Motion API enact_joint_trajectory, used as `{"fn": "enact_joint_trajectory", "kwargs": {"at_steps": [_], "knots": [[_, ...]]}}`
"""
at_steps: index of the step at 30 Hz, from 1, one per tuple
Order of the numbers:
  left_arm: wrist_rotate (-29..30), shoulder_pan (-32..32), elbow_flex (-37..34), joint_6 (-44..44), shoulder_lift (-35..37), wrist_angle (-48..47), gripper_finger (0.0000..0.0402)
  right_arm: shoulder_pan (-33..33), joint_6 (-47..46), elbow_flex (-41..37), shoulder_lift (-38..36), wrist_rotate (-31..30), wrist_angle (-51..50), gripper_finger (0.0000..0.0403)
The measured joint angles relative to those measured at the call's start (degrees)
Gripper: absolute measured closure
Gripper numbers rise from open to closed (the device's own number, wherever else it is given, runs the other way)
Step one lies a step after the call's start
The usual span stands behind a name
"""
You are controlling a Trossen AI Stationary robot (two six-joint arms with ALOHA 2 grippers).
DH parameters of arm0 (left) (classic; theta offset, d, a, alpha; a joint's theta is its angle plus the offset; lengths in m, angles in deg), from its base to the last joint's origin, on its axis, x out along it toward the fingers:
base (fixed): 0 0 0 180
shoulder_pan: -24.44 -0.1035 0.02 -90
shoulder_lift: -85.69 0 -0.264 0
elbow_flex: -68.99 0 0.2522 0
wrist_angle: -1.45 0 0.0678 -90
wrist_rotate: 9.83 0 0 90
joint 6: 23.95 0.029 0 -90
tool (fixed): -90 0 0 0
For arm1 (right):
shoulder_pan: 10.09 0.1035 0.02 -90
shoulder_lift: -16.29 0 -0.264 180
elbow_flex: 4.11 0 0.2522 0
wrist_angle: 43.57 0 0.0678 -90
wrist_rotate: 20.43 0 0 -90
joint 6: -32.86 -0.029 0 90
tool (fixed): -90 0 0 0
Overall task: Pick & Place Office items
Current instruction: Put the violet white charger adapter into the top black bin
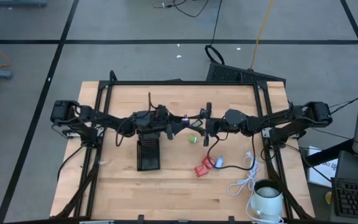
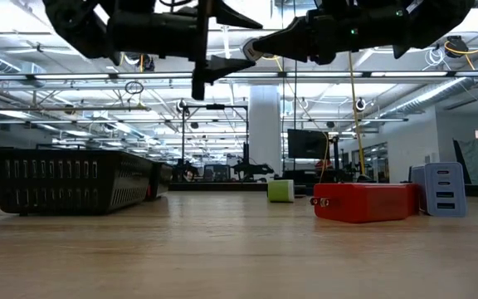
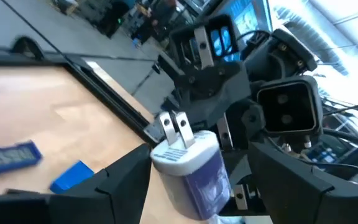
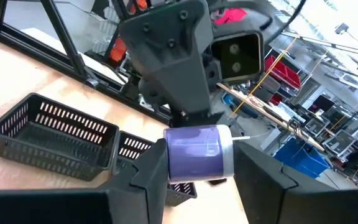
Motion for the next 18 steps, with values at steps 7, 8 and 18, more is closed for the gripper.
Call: {"fn": "enact_joint_trajectory", "kwargs": {"at_steps": [7,8,18], "knots": [[-0.95,-0.47,0.94,-0.40,-2.09,0.09,0.0133,0.00,0.26,0.00,0.00,-0.03,-1.32,0.0260],[-0.95,-0.64,0.94,-0.42,-2.09,0.24,0.0133,0.00,0.26,0.00,0.00,-0.07,-1.53,0.0260],[-2.99,-1.23,0.94,-2.05,-2.08,0.77,0.0146,0.02,1.31,0.00,0.00,-0.11,-1.88,0.0260]]}}
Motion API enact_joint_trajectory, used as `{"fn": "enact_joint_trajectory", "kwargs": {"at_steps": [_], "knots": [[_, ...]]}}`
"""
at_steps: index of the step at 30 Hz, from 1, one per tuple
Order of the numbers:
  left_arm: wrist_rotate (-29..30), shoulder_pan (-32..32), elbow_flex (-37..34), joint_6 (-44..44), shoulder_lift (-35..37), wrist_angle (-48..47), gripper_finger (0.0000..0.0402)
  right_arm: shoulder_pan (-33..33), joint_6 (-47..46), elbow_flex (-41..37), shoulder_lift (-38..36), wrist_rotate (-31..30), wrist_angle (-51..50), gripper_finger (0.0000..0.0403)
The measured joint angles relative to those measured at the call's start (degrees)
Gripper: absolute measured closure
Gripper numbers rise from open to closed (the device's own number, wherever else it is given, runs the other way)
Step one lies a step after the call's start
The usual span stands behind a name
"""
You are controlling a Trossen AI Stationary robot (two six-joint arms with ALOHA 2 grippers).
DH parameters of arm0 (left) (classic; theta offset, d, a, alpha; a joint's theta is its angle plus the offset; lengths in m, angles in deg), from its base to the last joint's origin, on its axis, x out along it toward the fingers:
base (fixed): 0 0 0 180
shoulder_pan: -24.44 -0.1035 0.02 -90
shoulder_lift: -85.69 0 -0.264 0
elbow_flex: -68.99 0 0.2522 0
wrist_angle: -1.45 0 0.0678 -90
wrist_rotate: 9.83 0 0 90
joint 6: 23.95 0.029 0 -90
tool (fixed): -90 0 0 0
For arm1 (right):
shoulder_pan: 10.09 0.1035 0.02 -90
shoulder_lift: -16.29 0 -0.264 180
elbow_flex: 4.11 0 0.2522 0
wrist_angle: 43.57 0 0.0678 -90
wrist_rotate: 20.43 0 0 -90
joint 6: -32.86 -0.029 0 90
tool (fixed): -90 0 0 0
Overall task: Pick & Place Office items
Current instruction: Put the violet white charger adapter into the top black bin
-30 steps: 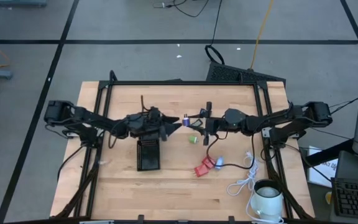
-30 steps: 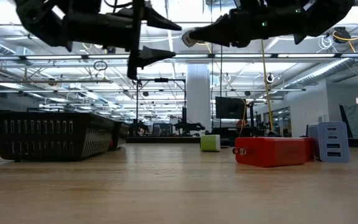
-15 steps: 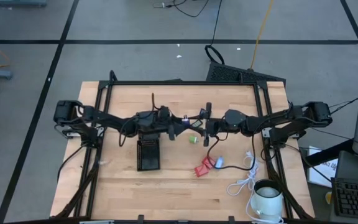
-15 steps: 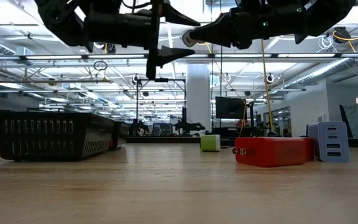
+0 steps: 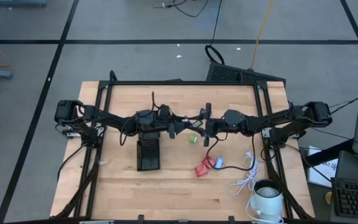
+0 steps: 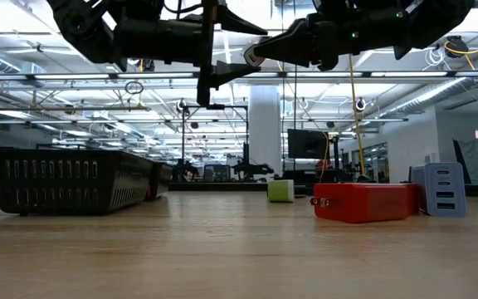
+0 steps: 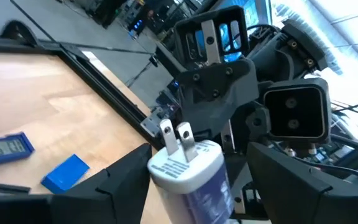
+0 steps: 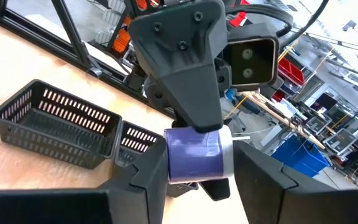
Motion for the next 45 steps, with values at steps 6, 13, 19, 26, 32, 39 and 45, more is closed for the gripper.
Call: {"fn": "enact_joint_trajectory", "kwargs": {"at_steps": [6,13,19,26,32,39,45], "knots": [[-2.68,-0.41,0.00,-1.85,0.00,-0.39,0.0221,0.05,0.05,0.00,-0.04,0.13,0.18,0.0260],[-2.19,-1.00,0.00,0.50,0.00,-0.55,0.0241,0.03,0.90,0.00,-0.04,-0.29,-0.77,0.0253],[-1.60,-1.99,-0.04,11.26,1.05,-1.76,0.0242,-0.04,-7.96,0.02,-0.04,-0.69,-2.29,0.0196],[11.96,-0.95,0.03,23.30,11.16,-18.86,0.0244,-0.18,-13.75,-0.04,-2.00,-5.07,-8.24,0.0166],[34.37,3.68,-2.17,27.43,21.90,-35.65,0.0244,-1.44,-14.60,-0.04,-3.95,-6.30,-11.22,0.0174],[47.39,8.87,-15.53,28.16,28.03,-31.17,0.0244,-2.95,-15.26,-0.02,-3.93,-6.15,-11.62,0.0188],[50.54,8.31,-27.18,25.24,27.78,-23.06,0.0244,-3.49,-16.57,-0.02,-3.91,-6.09,-11.58,0.0193]]}}
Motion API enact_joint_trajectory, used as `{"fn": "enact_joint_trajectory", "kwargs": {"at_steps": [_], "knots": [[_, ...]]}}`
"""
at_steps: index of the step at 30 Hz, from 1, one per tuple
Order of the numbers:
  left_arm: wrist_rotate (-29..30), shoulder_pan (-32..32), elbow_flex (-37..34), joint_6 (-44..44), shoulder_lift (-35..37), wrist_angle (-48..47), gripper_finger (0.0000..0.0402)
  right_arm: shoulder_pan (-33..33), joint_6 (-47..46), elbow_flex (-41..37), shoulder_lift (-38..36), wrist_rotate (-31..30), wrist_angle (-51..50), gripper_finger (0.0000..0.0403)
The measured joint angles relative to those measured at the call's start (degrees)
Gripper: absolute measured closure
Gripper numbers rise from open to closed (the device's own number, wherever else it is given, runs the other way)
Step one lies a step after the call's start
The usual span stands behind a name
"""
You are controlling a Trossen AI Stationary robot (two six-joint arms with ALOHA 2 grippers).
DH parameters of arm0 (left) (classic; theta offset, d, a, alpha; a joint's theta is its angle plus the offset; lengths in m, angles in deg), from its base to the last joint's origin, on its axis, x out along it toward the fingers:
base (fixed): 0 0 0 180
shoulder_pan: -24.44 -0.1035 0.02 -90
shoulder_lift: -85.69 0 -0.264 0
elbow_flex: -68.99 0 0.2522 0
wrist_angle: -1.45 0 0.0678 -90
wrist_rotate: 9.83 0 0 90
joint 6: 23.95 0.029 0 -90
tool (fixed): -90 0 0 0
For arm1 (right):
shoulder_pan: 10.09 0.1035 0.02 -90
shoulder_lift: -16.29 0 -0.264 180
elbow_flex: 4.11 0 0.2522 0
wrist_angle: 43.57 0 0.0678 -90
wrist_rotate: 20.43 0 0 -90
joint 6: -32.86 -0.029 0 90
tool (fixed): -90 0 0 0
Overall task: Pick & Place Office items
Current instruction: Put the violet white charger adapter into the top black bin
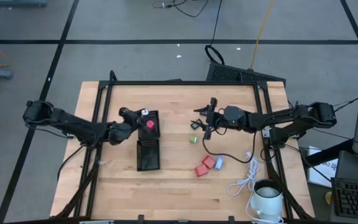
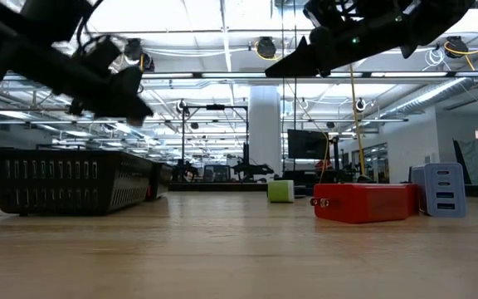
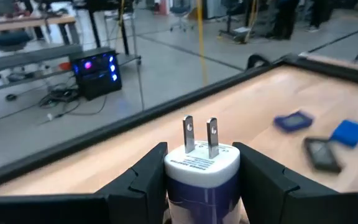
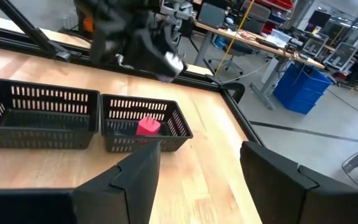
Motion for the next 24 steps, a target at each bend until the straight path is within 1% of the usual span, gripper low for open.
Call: {"fn": "enact_joint_trajectory", "kwargs": {"at_steps": [5,7,12,18,24], "knots": [[-0.28,-0.84,-5.32,1.71,0.00,3.92,0.0244,-0.01,-0.06,0.00,0.00,-0.02,0.00,0.0193],[-1.53,-1.20,-6.31,2.74,0.00,5.50,0.0244,-0.01,-0.17,0.00,0.00,-0.02,0.02,0.0193],[-7.19,-3.27,-6.57,3.30,-1.69,6.76,0.0244,-0.01,-0.13,0.00,0.00,-0.02,0.44,0.0193],[-9.98,-6.32,-6.59,2.76,-5.88,7.00,0.0244,-0.01,-0.78,0.00,0.00,0.00,0.44,0.0193],[-11.35,-6.97,-6.59,5.06,-9.49,13.95,0.0244,-0.01,-1.27,0.00,0.00,0.00,0.44,0.0193]]}}
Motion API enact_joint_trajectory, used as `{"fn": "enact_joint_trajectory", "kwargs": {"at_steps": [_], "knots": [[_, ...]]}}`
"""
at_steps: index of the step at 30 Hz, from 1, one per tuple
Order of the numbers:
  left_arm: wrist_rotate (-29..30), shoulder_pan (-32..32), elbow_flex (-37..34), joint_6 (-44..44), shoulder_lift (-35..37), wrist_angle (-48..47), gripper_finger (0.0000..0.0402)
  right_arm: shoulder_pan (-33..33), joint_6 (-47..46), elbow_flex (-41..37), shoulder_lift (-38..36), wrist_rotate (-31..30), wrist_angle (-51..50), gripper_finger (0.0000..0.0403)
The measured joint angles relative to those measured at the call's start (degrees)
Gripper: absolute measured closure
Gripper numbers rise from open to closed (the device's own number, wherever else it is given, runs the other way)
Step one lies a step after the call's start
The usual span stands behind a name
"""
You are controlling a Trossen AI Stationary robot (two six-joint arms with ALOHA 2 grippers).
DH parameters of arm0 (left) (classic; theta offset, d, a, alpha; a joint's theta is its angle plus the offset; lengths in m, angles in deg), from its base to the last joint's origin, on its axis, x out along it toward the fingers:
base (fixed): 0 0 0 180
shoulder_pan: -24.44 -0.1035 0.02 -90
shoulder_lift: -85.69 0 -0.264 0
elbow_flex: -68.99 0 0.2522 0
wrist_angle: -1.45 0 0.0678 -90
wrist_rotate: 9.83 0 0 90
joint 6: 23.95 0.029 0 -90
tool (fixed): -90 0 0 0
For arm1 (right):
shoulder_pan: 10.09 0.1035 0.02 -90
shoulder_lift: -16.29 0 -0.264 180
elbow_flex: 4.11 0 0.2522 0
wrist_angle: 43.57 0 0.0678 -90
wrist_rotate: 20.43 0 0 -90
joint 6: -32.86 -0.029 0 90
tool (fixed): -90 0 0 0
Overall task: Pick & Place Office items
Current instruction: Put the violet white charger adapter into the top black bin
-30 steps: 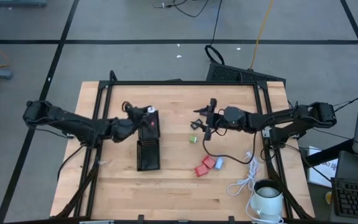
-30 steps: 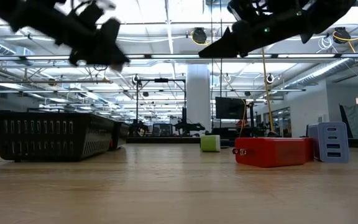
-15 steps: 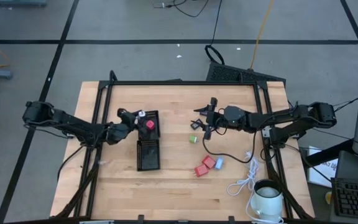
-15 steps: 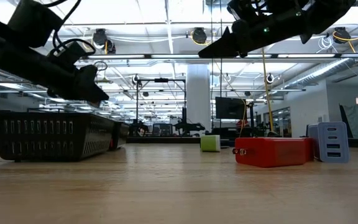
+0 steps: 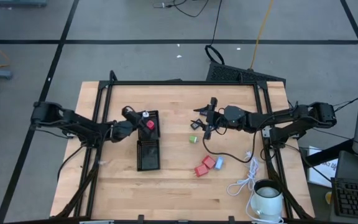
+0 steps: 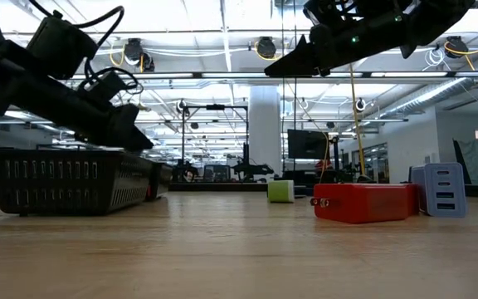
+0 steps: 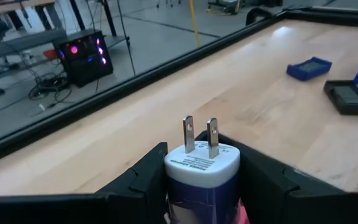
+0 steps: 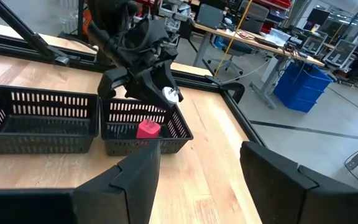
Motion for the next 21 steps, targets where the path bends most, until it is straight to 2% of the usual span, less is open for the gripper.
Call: {"fn": "enact_joint_trajectory", "kwargs": {"at_steps": [7,16,21], "knots": [[0.02,-0.94,0.02,-1.72,-0.95,-1.10,0.0220,0.00,0.11,0.00,0.00,0.00,0.00,0.0193],[0.02,-1.35,0.02,-3.16,-0.95,-1.52,0.0226,0.00,-0.15,0.00,0.01,0.00,-0.48,0.0193],[0.20,-1.35,0.02,-3.37,-0.95,-1.54,0.0211,0.00,-0.12,0.00,0.01,0.00,-0.48,0.0193]]}}
